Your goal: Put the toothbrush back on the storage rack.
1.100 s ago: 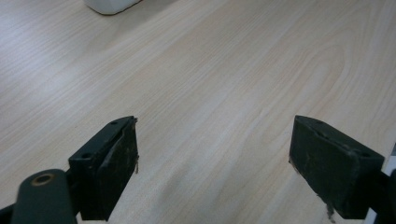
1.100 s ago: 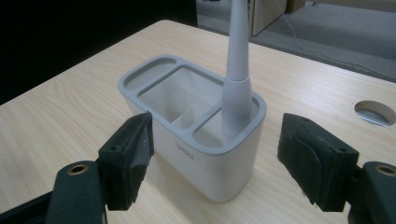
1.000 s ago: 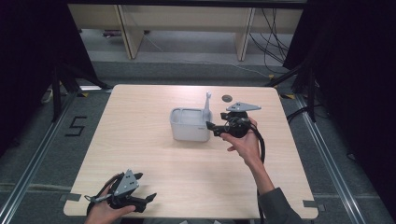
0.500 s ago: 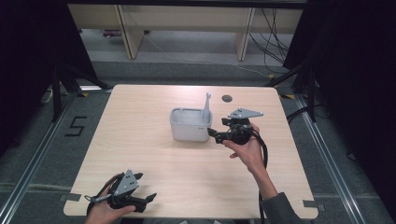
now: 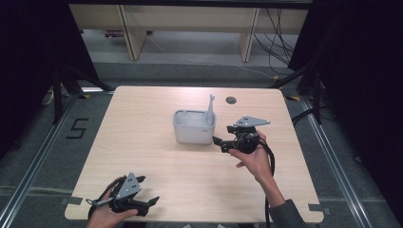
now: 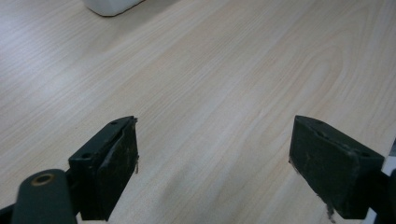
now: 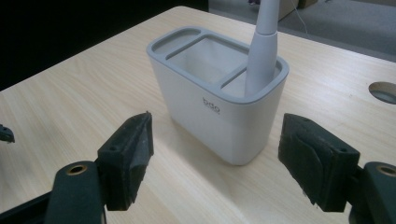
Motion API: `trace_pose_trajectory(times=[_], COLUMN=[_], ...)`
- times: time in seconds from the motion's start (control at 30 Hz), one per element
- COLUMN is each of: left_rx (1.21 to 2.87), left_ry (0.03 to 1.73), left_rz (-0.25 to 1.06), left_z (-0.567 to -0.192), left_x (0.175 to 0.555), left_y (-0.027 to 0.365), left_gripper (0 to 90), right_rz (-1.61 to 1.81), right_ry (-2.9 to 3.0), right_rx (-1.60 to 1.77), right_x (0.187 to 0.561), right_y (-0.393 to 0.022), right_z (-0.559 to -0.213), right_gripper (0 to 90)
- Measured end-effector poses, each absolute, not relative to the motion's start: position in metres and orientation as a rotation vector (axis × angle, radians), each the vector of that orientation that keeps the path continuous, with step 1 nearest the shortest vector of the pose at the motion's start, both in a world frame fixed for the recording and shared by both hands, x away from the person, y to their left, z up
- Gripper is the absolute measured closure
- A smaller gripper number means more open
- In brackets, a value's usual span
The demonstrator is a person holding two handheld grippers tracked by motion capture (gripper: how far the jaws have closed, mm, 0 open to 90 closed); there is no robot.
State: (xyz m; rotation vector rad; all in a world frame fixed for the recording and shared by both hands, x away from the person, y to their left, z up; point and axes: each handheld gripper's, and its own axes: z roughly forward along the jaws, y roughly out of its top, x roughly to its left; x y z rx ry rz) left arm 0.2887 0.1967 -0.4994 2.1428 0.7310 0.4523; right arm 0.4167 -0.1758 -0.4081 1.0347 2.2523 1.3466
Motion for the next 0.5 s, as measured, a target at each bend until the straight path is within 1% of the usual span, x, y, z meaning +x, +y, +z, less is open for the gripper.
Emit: trace_pose_trajectory(times=[0.13,0.2,0.23,0.27,0.3,0.33,0.4,0.5], left_rx=[2.157,2.121,2.124,2.124,2.123,2.141,2.165,2.122], left_ry=[0.733,0.744,0.743,0.743,0.743,0.741,0.729,0.743], left_rz=[0.456,0.448,0.447,0.447,0.447,0.448,0.462,0.449], left_z=[-0.498,-0.500,-0.500,-0.500,-0.500,-0.499,-0.498,-0.500], left_x=[0.289,0.288,0.288,0.288,0.288,0.288,0.289,0.288], left_y=[0.197,0.195,0.196,0.196,0.195,0.196,0.197,0.195], left_gripper=[15.1,15.1,15.1,15.1,15.1,15.2,15.1,15.1], right_rz=[1.366,1.351,1.357,1.343,1.351,1.364,1.350,1.339], right_ry=[2.258,2.273,2.272,2.265,2.269,2.272,2.264,2.280], right_rx=[1.052,1.069,1.020,1.067,1.029,1.078,1.045,1.060], right_x=[0.411,0.406,0.407,0.403,0.404,0.401,0.399,0.394], right_y=[-0.175,-0.175,-0.176,-0.175,-0.176,-0.175,-0.176,-0.177], right_z=[-0.410,-0.410,-0.411,-0.411,-0.412,-0.412,-0.412,-0.414], right_gripper=[27.0,27.0,26.7,26.6,26.6,26.5,26.3,26.3])
